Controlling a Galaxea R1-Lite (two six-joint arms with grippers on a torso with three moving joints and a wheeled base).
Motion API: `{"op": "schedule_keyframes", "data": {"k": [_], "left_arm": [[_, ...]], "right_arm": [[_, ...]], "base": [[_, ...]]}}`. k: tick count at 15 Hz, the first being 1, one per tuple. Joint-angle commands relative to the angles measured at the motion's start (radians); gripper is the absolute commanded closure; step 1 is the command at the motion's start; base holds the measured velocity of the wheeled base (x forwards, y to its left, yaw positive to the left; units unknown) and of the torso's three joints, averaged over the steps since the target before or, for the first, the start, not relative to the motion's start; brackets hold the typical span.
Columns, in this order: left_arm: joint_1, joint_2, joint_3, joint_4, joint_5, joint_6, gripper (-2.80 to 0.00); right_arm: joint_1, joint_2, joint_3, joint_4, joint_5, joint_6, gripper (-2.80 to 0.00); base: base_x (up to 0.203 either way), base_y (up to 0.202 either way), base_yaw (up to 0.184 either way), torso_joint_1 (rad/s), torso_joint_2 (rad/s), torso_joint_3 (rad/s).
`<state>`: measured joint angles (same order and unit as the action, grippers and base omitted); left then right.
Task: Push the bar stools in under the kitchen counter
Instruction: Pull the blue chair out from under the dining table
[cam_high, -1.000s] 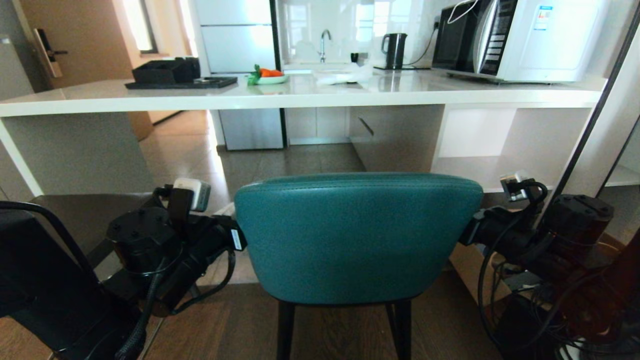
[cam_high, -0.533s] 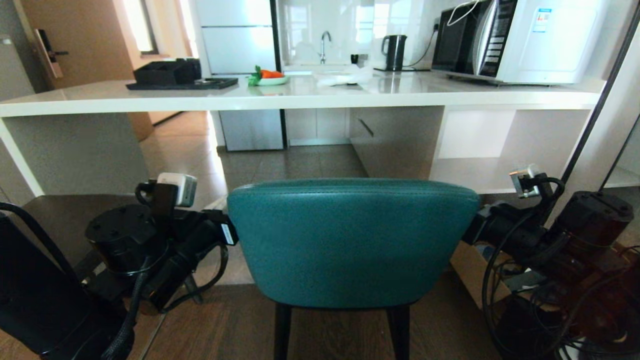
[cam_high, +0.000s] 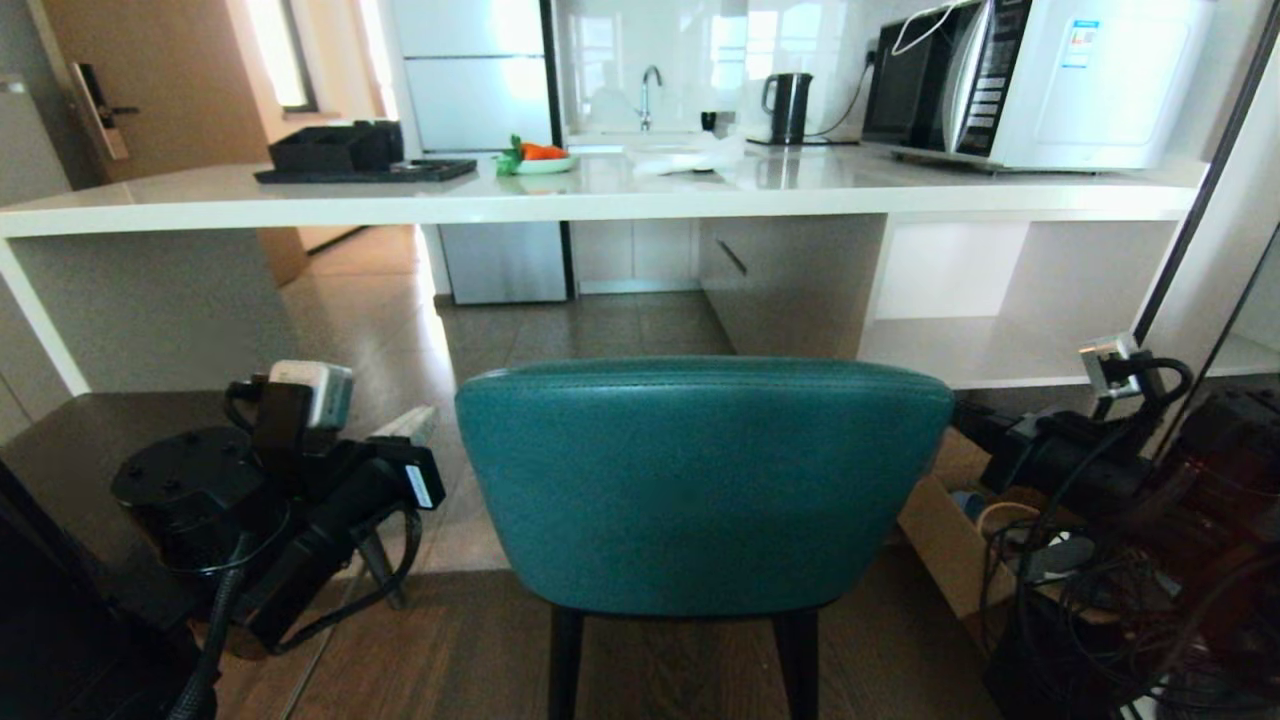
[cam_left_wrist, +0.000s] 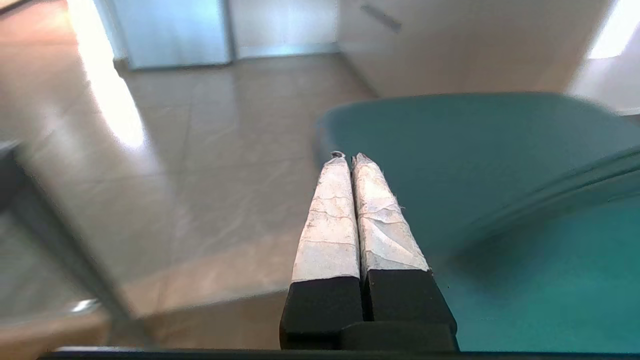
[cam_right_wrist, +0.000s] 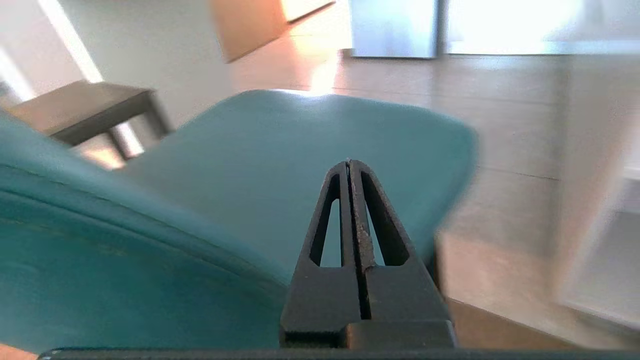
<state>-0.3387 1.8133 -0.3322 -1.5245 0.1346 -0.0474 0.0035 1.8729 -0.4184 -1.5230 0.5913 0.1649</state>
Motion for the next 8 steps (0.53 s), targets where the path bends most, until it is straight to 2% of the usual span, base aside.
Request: {"op": "schedule_keyframes", "data": {"k": [1,5,8], "left_arm": [[0.027,-0.048,0.049,-0.006,-0.008,-0.001,0.00],[0.039,-0.305,0.166,-0.002,-0.049,0.001,0.00],[0.051,-0.583,0.230,0.124,-0.053,0.002,0.00]], "right_arm": [[-0.050,-0.044,0.031,-0.007,0.034,0.010,0.00],[-0.057,-0.315,0.177,-0.007,0.063,0.080,0.00],[-0.058,-0.590,0.281,-0.007,0.067,0.138,0.00]], "base": [[0.000,0.000,0.000,0.000,0.00,0.000],[0.000,0.000,0.000,0.000,0.00,0.000],[0.000,0.000,0.000,0.000,0.00,0.000]]}}
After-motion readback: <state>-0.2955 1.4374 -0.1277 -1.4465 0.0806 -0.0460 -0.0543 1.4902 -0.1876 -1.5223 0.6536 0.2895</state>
